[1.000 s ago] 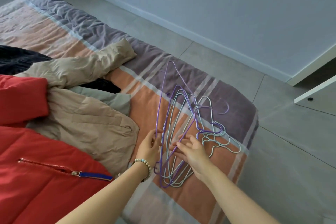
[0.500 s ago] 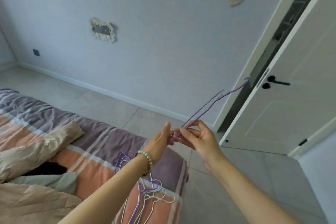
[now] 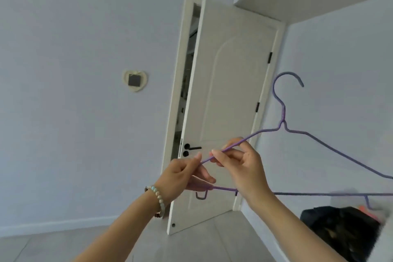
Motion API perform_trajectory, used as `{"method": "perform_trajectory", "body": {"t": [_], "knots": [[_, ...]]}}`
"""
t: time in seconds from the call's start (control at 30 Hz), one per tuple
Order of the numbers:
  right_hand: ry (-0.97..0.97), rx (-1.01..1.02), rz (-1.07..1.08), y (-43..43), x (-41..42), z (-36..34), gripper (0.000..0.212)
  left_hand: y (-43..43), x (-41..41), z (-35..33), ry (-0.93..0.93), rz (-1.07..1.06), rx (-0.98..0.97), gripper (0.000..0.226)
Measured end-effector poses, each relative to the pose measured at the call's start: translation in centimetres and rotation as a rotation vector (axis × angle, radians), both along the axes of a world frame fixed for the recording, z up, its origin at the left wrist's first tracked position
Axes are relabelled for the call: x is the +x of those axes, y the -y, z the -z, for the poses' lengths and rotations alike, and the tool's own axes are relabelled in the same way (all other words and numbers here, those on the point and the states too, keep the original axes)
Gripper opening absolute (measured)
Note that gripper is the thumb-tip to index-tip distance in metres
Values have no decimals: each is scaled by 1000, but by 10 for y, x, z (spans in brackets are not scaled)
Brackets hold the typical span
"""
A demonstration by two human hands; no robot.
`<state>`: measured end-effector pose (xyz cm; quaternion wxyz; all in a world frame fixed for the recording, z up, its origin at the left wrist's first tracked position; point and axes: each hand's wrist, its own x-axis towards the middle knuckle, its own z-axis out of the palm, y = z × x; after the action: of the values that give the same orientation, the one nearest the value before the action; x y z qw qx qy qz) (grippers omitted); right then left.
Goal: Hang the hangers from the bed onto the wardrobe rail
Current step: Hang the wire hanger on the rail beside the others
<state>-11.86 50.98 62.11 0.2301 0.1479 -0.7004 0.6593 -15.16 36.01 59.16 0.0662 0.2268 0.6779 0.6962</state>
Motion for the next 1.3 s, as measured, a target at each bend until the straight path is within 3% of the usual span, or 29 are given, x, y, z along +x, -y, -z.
{"method": "perform_trajectory", "body": {"t": [0.37, 0.8, 1.0, 1.17, 1.3], "knots": [[-178, -110, 382, -213, 111, -80, 17, -238, 57, -102, -301, 334, -3, 46], [-256, -154, 574, -421, 217, -122, 14, -462, 160, -148, -274, 529, 110, 45], [-268, -239, 674, -500, 248, -142, 23, -554, 200, -164, -234, 574, 177, 47], [-228, -197, 802, -554, 270, -154, 31, -615, 225, -172, -156, 647, 223, 44], [-198, -196, 860, -590, 282, -160, 32, -654, 238, -173, -148, 680, 164, 38]]}}
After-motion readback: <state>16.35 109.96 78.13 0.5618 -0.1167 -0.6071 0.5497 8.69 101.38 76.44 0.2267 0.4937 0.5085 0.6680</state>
